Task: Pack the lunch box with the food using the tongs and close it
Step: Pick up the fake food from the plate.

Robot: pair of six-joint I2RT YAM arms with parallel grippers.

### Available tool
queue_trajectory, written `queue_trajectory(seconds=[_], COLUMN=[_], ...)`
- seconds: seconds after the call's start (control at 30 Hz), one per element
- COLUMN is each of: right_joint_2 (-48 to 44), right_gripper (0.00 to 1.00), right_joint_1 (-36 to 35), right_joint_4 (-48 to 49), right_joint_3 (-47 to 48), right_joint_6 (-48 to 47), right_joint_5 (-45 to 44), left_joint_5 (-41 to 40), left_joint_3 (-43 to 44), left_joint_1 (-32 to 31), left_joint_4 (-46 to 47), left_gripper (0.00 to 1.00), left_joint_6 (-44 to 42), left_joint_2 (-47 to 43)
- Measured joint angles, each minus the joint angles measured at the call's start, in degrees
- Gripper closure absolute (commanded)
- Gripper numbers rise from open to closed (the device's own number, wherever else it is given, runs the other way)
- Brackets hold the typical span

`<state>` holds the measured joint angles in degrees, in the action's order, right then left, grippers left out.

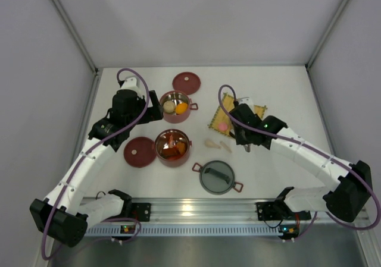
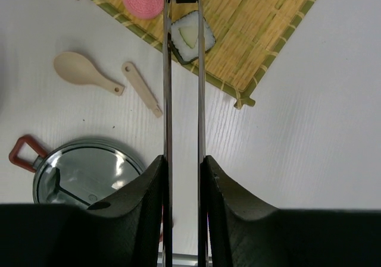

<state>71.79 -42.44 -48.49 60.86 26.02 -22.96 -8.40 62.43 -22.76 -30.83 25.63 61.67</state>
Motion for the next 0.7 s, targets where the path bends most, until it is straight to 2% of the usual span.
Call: queue_trajectory(seconds=[0.33, 0.7], right_joint_2=[-0.26, -3.50], right_gripper=[0.81, 0.81], right_joint_1=[0.09, -0.33], right_joint_4=[-0.83, -0.83], right_joint_3=[8.22, 13.09], right_joint_6=[-0.50, -0.48], right_joint_5=[-0.09, 12.61], left_joint_5=[-0.04, -0.17], left_joint_3=[0.00, 0.00], left_joint_1=[0.00, 0.00], left_joint_4=[0.00, 0.00], left_gripper=[0.01, 0.01], left_joint_6=[-0.02, -0.02], left_joint_2=[0.00, 0.00])
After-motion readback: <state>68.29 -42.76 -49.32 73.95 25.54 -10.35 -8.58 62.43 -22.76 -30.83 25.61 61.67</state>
